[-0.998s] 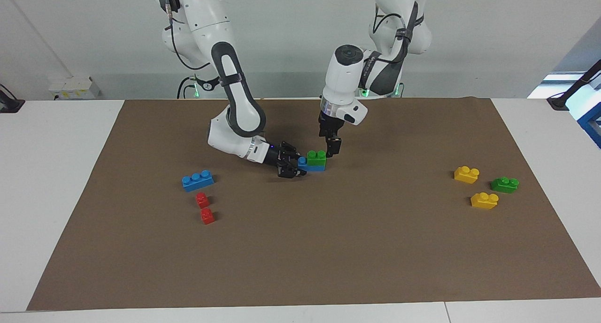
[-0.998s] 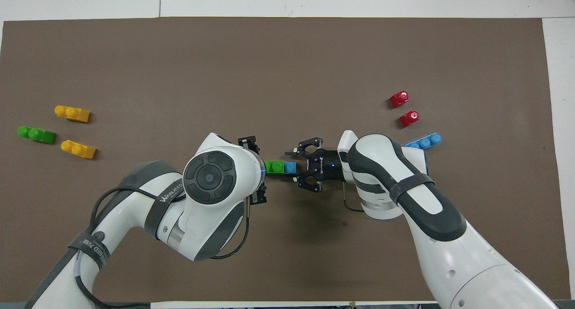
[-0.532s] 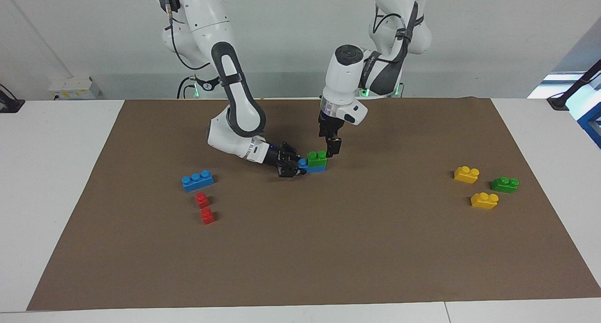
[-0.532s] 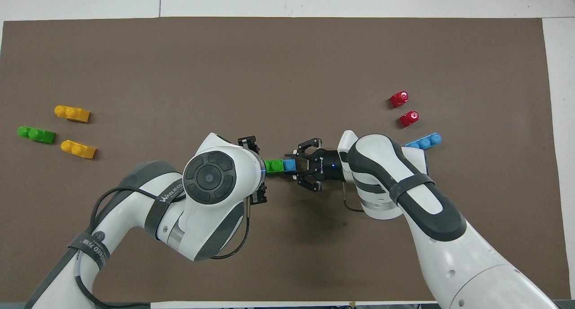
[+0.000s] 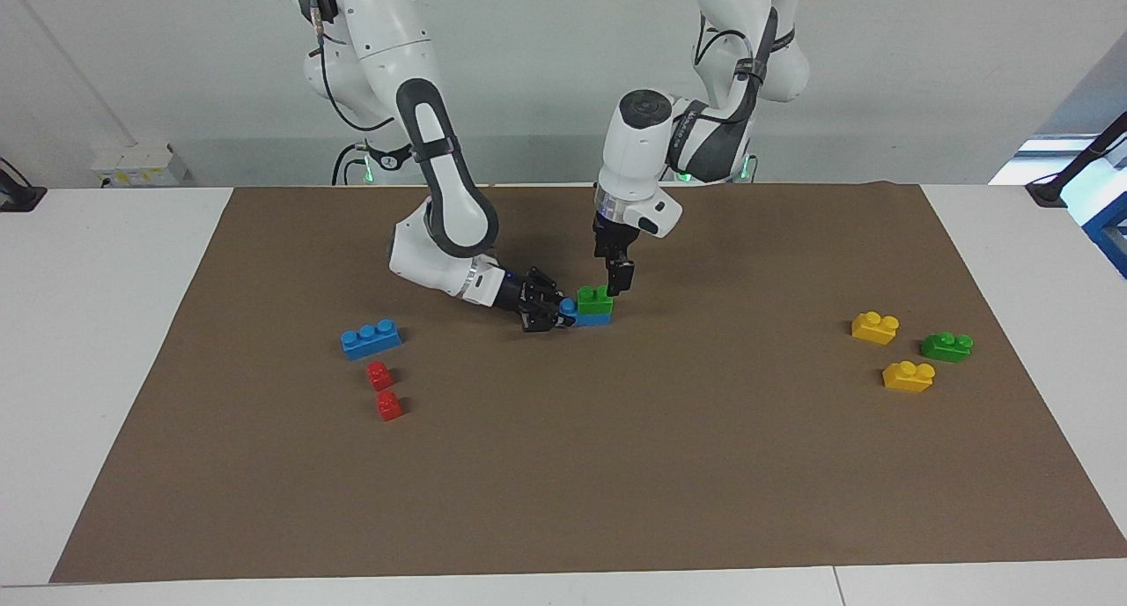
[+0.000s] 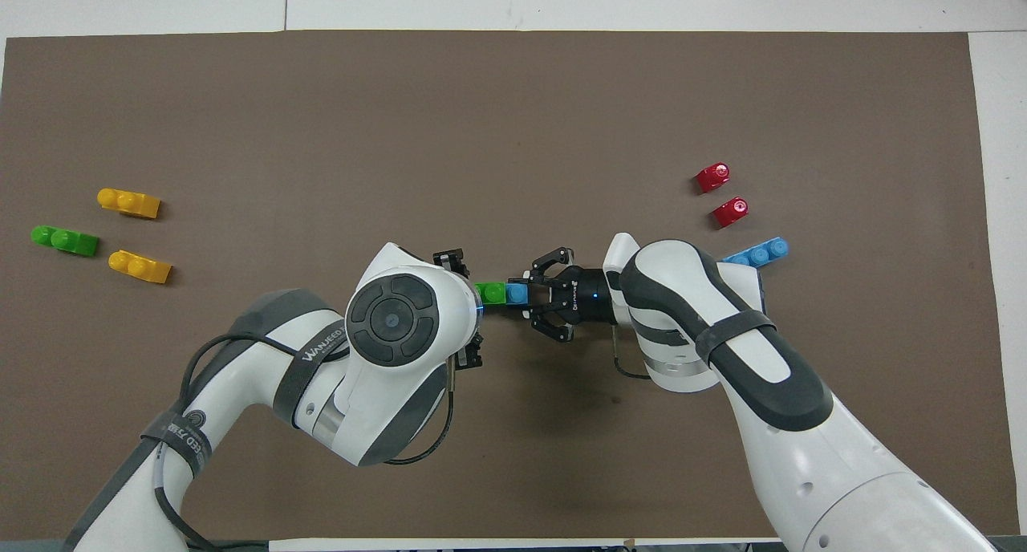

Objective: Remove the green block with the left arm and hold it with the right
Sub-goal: 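Lower the left gripper onto the green brick and close it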

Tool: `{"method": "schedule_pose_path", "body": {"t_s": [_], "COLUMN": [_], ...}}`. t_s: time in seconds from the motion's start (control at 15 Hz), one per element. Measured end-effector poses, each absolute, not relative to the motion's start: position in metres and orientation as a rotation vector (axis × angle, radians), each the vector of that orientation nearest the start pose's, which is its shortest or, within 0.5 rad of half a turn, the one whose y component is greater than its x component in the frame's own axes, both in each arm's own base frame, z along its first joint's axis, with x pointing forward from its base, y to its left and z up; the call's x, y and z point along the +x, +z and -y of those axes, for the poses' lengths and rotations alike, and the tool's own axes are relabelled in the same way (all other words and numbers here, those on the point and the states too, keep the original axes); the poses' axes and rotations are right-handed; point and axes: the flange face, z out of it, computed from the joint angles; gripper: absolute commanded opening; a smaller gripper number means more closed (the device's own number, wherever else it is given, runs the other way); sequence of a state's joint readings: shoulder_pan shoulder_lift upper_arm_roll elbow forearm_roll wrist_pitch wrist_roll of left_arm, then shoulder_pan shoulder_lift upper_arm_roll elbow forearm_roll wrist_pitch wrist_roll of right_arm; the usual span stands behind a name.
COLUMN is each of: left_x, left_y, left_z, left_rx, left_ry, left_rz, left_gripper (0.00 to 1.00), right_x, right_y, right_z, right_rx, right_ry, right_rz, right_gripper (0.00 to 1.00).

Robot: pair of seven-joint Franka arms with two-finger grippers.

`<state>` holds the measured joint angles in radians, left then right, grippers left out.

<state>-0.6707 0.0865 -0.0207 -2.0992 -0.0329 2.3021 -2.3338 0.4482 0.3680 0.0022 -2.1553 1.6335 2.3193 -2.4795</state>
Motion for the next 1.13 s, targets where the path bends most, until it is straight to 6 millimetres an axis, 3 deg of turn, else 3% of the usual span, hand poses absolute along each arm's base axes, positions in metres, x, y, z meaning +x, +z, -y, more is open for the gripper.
{"method": "schedule_pose_path", "body": {"t_s": [0.6, 1.13], "left_x": [0.440, 0.448], "left_y": [0.379, 0.362], "left_z": [0.366, 0.380], "left_rx": [2.021, 2.025], "left_ry": [-0.008, -0.001], "left_rz": [-2.273, -2.277], "left_gripper": [1.00, 1.00], "right_x": [0.497, 0.497], "right_y": [0.221, 0.221], "right_z": [-0.261, -0.261], "right_rx": [-1.628, -1.628], "right_ry": [-0.979, -0.978], "right_rz": [1.632, 1.632], "right_gripper": [0.38, 0.37]}}
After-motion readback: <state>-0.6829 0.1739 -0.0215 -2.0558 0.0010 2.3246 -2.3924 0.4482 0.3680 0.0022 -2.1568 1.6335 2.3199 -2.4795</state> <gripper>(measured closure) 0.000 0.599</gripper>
